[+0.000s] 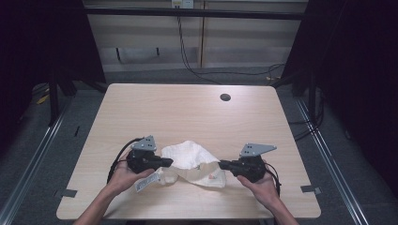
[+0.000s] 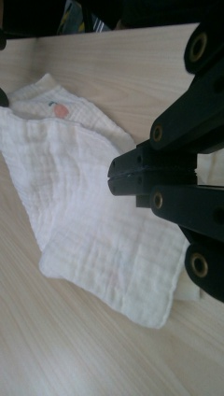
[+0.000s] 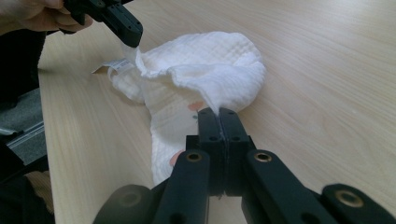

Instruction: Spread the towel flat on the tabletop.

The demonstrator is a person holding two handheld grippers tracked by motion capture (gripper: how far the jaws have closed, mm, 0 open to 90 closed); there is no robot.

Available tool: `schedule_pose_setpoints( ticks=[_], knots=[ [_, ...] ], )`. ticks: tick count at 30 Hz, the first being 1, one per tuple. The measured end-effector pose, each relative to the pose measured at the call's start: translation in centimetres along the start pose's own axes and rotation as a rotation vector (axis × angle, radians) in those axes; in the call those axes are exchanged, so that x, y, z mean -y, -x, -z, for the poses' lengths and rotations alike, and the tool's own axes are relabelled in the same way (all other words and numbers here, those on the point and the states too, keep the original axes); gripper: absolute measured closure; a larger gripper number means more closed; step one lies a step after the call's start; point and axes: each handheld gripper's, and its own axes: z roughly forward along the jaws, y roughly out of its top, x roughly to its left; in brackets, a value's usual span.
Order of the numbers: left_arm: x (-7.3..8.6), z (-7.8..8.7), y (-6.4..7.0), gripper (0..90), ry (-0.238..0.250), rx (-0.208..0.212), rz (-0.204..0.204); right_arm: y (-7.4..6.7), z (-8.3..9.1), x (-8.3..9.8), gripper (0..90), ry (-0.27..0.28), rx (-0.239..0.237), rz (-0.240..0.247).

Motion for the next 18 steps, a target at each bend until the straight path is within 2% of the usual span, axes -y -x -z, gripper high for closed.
schedule_pose_setpoints(
  ticks=[6, 9, 12, 15, 16, 17, 18],
  knots=[
    [-0.4, 0.2, 0.4, 90.0, 0.026, 0.035, 0.008, 0.5, -0.2, -1.0, 89.6, -0.001, -0.012, 0.009],
    [-0.6, 0.5, 0.4, 90.0, 0.045, 0.03, 0.011, 0.6, -0.2, -1.7, 89.6, 0.006, -0.018, 0.018],
    [-1.3, 1.5, 0.5, 90.0, 0.078, 0.023, 0.02, 0.8, 0.0, -2.8, 89.6, 0.029, -0.027, 0.02],
    [-1.4, 1.8, 0.3, 90.0, 0.081, 0.022, 0.026, 1.0, 0.0, -3.4, 89.6, 0.033, -0.044, 0.011],
    [-1.2, 1.7, 0.3, 90.0, 0.079, 0.03, 0.025, 1.0, -0.2, -3.6, 89.7, 0.026, -0.033, 0.017],
    [-0.7, 1.3, 0.4, 90.0, 0.054, 0.031, 0.025, 1.0, -0.3, -3.6, 89.7, 0.024, -0.035, 0.015],
    [-0.4, 1.0, 0.4, 86.1, 0.031, 0.031, 0.022, 1.0, -0.4, -3.5, 89.7, 0.02, -0.033, 0.017]
  ],
)
